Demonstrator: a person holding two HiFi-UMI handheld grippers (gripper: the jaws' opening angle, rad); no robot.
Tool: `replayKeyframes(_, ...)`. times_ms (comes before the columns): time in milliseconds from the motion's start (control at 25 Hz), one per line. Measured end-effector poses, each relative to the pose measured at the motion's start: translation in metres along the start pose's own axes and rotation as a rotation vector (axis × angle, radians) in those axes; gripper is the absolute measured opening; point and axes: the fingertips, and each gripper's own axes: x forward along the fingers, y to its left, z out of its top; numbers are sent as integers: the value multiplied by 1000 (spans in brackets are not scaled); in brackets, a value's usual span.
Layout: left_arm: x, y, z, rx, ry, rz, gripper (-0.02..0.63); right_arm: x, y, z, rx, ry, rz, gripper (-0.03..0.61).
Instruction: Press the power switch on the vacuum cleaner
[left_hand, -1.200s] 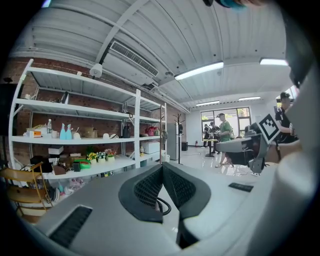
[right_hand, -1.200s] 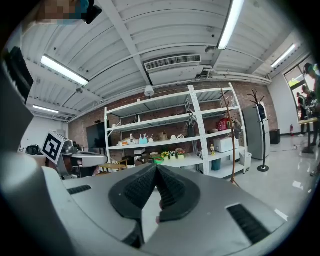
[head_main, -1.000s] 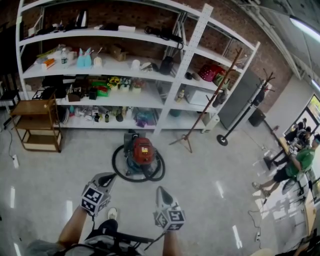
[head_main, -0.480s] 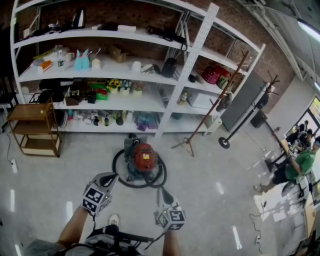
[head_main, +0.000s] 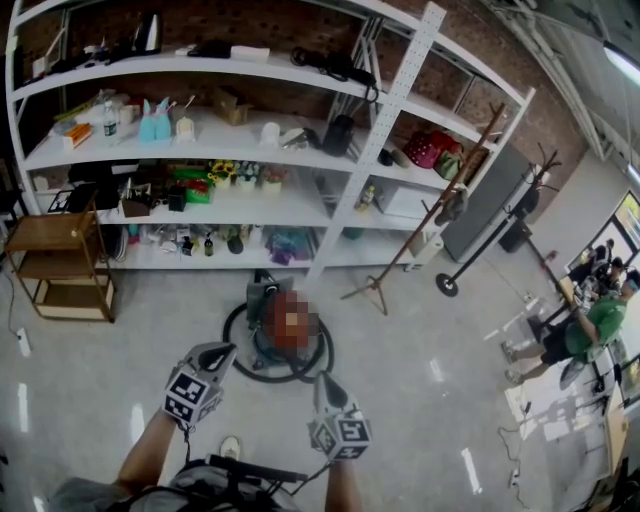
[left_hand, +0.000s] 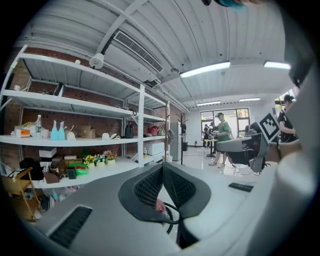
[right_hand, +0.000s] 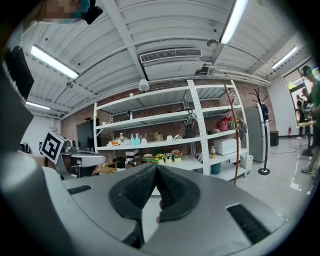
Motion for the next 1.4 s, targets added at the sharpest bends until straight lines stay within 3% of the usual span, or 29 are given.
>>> replayKeyframes(760, 51, 57, 9, -9, -23, -33, 9, 64, -8, 6, -8, 17, -41, 12)
replayKeyframes(1400, 160, 88, 23, -6, 6, -27, 9, 154, -88, 26, 13, 15, -16, 12)
